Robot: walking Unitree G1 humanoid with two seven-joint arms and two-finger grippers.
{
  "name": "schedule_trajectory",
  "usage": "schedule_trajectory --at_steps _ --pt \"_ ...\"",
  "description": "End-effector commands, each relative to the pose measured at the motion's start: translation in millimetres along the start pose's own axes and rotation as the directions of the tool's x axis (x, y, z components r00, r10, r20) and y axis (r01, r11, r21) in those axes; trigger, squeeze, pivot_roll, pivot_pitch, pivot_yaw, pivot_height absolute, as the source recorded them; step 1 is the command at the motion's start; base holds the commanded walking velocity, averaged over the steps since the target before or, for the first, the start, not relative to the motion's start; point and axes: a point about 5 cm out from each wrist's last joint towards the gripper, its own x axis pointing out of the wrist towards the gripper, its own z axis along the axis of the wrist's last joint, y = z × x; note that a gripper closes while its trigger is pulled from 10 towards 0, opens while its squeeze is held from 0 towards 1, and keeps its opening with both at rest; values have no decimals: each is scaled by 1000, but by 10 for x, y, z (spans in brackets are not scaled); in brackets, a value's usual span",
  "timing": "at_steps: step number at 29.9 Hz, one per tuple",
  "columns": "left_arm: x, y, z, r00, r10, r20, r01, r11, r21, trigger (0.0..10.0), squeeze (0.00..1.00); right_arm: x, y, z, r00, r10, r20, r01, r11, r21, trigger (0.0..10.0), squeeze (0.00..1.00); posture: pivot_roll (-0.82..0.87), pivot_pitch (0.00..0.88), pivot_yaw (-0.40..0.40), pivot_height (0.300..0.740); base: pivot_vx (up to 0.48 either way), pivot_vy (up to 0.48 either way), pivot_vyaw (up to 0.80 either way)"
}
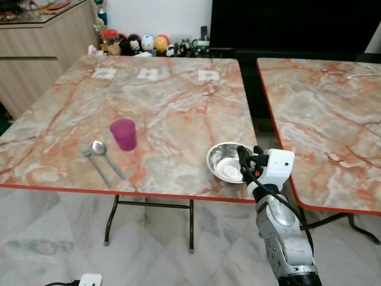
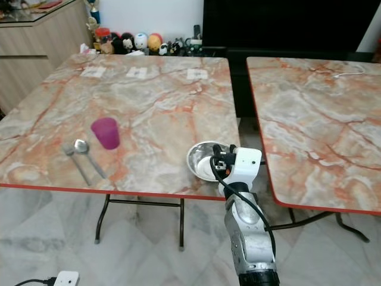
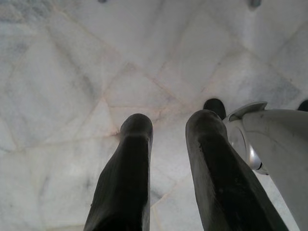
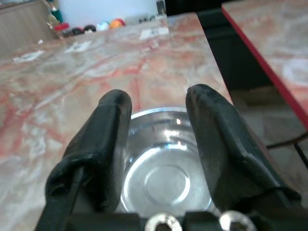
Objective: Setting the table
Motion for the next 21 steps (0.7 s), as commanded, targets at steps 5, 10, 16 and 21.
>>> schedule_trajectory --at_steps 5,10,16,21 --pt "-4 -16 -37 1000 -7 -15 7 1000 1 10000 0 85 -153 -39 991 -118 -62 124 988 96 10000 1000 -71 32 36 740 0 0 0" --pt "-4 -18 -37 1000 -8 -15 8 1000 0 10000 0 137 -220 -110 977 -153 -145 176 972 155 10000 0 -71 34 40 740 0 0 0" --pt "-4 -17 -36 1000 -8 -13 8 1000 0 10000 0 244 -230 -117 970 -137 -200 175 967 187 10000 0 -69 34 42 740 0 0 0" --pt "-5 -16 -35 1000 -7 -12 7 1000 -2 10000 0 307 -249 -137 959 -146 -244 202 953 227 10000 0 -65 33 42 740 0 0 0"
